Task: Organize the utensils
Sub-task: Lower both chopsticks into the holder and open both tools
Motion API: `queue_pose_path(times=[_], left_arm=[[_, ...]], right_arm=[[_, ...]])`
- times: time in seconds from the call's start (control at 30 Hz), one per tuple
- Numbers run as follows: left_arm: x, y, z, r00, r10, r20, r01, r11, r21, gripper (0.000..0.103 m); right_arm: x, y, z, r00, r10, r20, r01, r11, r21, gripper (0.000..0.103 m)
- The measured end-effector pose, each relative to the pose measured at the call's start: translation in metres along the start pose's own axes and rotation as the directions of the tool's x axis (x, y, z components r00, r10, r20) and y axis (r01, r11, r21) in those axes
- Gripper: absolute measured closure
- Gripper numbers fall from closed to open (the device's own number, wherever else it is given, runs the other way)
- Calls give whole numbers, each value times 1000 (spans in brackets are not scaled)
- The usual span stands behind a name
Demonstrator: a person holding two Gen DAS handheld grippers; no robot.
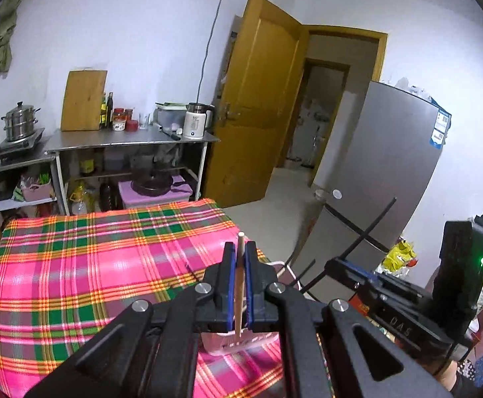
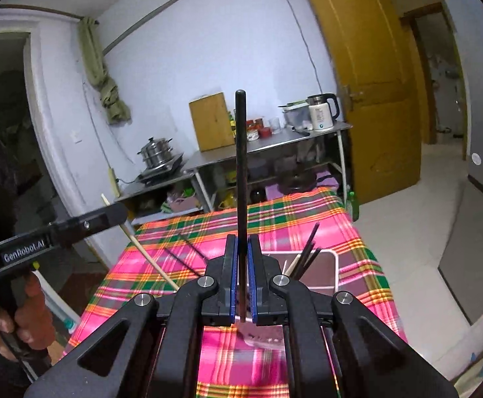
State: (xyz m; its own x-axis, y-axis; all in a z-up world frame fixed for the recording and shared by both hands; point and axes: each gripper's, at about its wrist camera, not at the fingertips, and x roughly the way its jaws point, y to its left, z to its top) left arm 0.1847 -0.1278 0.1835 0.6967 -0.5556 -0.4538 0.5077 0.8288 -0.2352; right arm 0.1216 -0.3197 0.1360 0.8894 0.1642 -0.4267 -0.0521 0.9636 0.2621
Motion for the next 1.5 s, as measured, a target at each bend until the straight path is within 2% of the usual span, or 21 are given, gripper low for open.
queue_pose_path(times=[0.37, 0.87, 1.07, 1.27, 1.33, 1.4, 1.5], left_arm=[[34, 4, -4, 1000, 16, -21, -16, 1000, 3, 97], [83, 15, -45, 989, 36, -146, -36, 999, 3, 97], [89, 17, -56, 983, 46, -180, -45, 999, 7, 97], [88, 15, -56, 982, 45, -181, -42, 999, 21, 97], [87, 15, -56, 982, 50, -180, -46, 999, 24, 93], [84, 16, -55, 984, 45, -175, -43, 999, 18, 83], [76, 15, -52, 986, 43, -158, -41, 999, 19, 81]], right_arm=[[22, -16, -4, 1000, -16, -23, 17, 1000, 21, 97], [61, -15, -38, 990, -40, -134, 39, 999, -12, 97], [72, -16, -50, 983, -46, -179, 44, 999, -15, 97], [78, -19, -57, 976, -52, -213, 53, 999, -2, 97], [76, -21, -55, 975, -53, -217, 55, 998, 3, 97], [73, -21, -54, 975, -65, -214, 65, 998, -6, 97], [66, -19, -49, 978, -67, -197, 67, 998, -10, 97]])
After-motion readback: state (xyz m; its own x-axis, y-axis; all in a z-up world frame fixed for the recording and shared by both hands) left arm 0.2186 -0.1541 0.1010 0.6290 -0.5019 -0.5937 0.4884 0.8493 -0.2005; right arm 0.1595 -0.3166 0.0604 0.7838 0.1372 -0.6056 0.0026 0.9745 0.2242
